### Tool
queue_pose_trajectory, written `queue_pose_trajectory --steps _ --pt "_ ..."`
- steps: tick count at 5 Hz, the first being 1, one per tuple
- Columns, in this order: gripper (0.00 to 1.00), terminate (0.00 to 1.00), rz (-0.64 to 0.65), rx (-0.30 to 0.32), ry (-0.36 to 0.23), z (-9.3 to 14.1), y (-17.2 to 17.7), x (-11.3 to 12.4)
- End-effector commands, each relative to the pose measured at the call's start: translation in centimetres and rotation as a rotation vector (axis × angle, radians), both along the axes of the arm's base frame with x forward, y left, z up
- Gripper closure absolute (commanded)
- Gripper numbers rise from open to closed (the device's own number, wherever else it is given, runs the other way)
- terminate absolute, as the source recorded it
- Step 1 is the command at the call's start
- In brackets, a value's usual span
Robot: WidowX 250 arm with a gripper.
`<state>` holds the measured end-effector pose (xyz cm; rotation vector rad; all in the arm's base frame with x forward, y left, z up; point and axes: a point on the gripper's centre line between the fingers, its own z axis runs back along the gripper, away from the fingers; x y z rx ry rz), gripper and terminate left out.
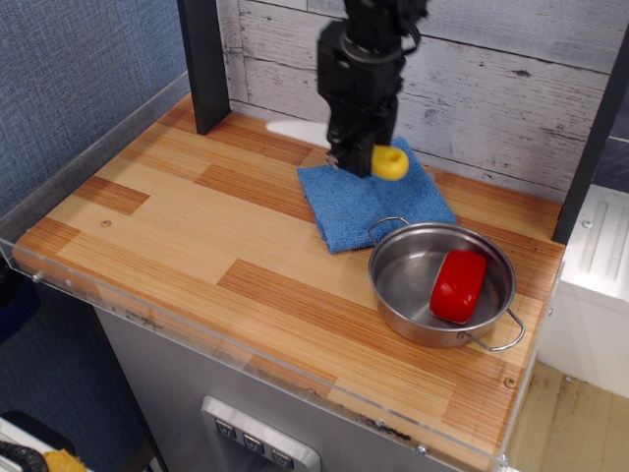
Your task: Move the yellow knife on top of the blue cloth
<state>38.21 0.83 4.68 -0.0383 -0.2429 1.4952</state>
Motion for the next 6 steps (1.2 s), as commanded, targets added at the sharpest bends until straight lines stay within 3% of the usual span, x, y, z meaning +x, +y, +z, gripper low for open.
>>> queue_pose_trajectory --steps 1,2,3,6 --pt "1.00 0.00 -0.054 0.014 -0.003 -1.4 -1.6 0.5" --pt "1.00 0.00 -0.063 0.000 0.012 -2.3 -1.8 0.7" --pt "0.00 0.00 -0.086 -0.012 0.030 -2.2 -1.6 0.7" --pt "0.00 0.00 -0.077 -0.019 -0.016 0.5 -1.1 0.5"
